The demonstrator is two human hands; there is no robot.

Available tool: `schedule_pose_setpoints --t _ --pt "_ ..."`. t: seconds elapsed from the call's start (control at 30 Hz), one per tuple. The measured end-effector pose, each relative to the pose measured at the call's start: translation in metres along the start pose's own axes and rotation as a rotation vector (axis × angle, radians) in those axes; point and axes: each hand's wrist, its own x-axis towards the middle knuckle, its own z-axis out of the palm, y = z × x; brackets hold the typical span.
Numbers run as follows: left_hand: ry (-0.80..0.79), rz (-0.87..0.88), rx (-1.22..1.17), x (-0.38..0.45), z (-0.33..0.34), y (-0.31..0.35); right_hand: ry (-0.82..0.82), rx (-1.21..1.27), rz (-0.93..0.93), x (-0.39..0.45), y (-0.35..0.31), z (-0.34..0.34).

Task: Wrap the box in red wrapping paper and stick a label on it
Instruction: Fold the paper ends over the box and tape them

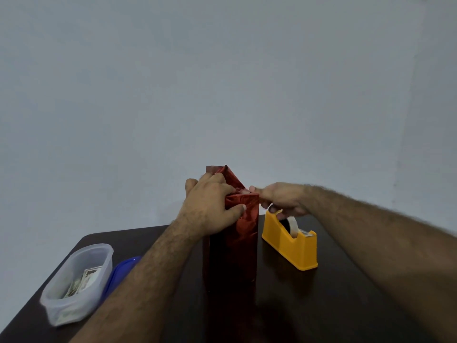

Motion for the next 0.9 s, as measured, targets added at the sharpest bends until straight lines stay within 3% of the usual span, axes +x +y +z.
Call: schedule_pose_setpoints --t 0.1,0.17,0.3,0.4,0.6,0.77,0.9 --pt "-0.002 -0.011 -0.001 0.0 0.0 -0.001 0.049 -0.008 -0.033 0.003 0.023 0.012" --pt "0.001 -0.007 -0.001 -0.001 0.001 -0.001 0.082 0.142 -0.071 0.0 0.021 0.013" --pt "0.009 0.001 0.0 -0.002 0.002 0.001 -0.025 0.221 -0.166 -0.012 -0.001 0.01" --pt "0.009 0.001 -0.005 -0.001 0.003 0.001 -0.075 0.156 -0.079 -0.012 -0.006 0.012" --pt "0.015 0.012 -0.005 -0.002 0.006 0.004 -0.186 0.287 0.006 -0.015 -0.011 0.018" --pt "0.014 -0.014 -0.029 -0.001 0.006 0.002 -0.017 0.219 -0.007 -0.016 -0.032 0.028" --pt "0.01 -0.028 -0.069 0.0 0.007 -0.001 -0.076 0.237 -0.077 -0.016 -0.044 0.029"
